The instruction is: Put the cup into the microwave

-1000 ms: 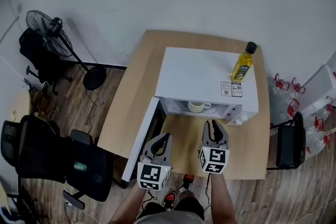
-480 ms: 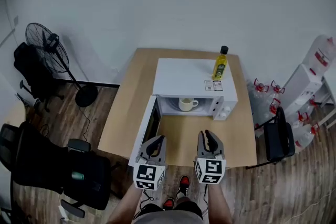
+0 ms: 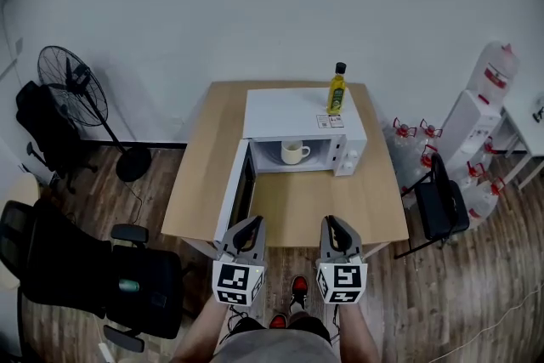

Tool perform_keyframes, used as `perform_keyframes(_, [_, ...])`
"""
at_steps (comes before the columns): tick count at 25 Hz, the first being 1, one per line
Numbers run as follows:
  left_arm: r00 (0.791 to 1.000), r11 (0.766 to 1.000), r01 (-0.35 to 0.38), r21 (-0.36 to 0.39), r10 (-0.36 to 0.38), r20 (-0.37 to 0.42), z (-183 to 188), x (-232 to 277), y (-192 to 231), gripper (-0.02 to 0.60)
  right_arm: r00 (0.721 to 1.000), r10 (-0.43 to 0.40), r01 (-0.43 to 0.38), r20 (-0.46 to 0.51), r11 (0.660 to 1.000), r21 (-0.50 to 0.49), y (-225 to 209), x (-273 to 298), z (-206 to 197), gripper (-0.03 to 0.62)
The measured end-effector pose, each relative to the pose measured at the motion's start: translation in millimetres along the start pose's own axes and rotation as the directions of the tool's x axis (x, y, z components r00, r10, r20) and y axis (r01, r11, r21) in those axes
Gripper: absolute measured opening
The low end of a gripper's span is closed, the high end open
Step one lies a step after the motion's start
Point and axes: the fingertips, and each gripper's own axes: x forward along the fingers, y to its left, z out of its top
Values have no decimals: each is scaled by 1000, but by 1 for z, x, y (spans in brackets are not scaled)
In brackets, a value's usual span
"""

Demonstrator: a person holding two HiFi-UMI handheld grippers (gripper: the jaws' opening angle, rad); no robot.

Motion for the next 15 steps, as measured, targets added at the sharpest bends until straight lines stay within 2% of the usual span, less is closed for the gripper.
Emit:
perform_keyframes(8, [1000,1000,19,5,-19,-4,-10,-44,-16,25,1000,-8,8,4,1000,-10,23,-54,-8,21])
perform_keyframes(15, [1000,1000,24,13,-24,4,-9,-60,-26,25,1000,3,-3,17,1000,-3,30,-69,-7,17])
